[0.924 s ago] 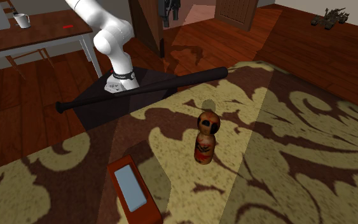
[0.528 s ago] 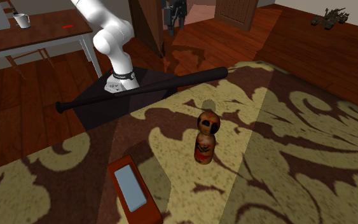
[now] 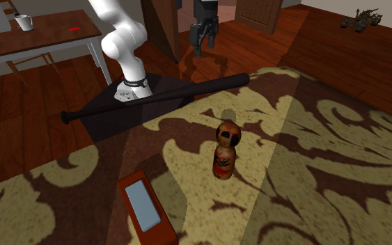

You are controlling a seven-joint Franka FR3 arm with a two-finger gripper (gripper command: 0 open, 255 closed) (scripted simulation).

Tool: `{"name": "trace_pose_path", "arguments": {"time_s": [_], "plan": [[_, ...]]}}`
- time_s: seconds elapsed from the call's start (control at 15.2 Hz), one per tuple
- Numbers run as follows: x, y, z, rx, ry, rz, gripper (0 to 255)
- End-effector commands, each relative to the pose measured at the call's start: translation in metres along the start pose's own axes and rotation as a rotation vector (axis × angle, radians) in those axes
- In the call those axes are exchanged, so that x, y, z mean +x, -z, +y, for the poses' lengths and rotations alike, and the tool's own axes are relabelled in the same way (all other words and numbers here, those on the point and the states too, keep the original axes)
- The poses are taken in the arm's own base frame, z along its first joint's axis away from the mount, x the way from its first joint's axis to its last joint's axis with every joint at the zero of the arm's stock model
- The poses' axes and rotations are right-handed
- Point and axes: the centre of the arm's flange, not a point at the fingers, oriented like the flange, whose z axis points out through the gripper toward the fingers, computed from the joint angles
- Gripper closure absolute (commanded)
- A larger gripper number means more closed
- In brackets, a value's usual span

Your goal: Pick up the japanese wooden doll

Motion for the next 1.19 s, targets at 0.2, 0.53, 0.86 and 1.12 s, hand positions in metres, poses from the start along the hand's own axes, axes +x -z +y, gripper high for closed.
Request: {"name": "trace_pose_path", "arguments": {"time_s": [0.2,0.53,0.86,1.12], "plan": [[0.050,-0.023,0.037,-0.026,-0.063,-0.003,0],[0.096,-0.044,0.076,-0.051,-0.124,-0.007,0],[0.140,-0.064,0.119,-0.077,-0.186,-0.011,0],[0.173,-0.079,0.156,-0.097,-0.236,-0.014,0]]}}
